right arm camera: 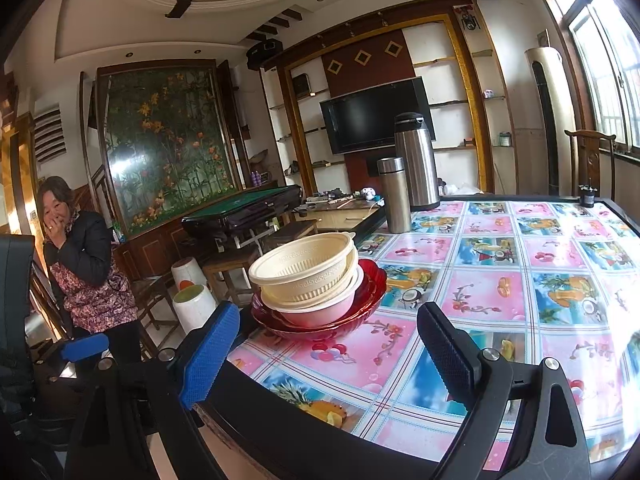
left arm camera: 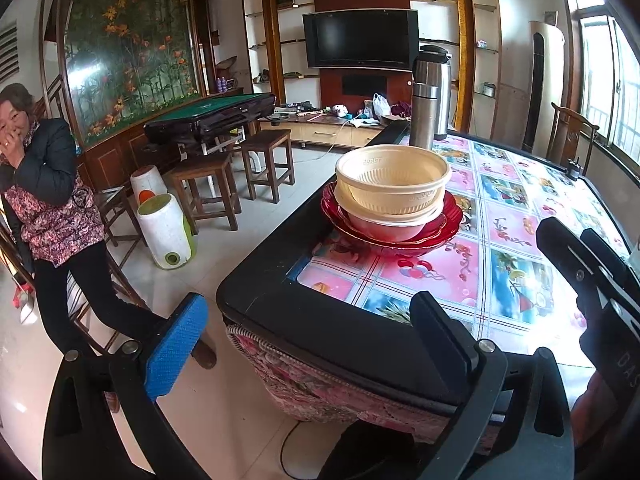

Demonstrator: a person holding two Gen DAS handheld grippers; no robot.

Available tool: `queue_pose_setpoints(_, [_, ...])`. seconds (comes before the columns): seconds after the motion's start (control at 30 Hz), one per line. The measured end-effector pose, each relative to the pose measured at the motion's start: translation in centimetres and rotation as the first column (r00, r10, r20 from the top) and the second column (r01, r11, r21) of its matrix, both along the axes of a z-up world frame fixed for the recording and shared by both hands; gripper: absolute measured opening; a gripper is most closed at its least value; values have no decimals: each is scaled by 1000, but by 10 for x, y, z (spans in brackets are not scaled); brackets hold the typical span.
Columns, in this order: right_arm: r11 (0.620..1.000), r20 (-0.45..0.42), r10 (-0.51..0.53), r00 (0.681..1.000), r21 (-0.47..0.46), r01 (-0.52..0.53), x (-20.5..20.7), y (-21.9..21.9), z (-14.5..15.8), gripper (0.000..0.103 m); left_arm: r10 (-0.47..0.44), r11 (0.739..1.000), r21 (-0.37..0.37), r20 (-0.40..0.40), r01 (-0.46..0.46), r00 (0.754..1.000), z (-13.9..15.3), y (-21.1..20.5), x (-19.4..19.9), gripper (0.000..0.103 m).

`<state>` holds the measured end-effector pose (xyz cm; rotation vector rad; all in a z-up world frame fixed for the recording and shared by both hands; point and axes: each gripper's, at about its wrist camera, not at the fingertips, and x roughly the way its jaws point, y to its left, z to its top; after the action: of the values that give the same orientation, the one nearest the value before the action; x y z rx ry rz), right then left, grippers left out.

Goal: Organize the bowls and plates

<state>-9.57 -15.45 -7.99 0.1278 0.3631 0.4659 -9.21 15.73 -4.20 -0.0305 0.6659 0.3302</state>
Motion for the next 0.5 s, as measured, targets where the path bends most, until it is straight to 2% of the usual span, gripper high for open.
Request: queue_pose_setpoints(0.5, [1000,-15,-3,1000,-12,3,6,3,-4,92,-16,1000,-25,-23,16,1000,-5,1,5,102])
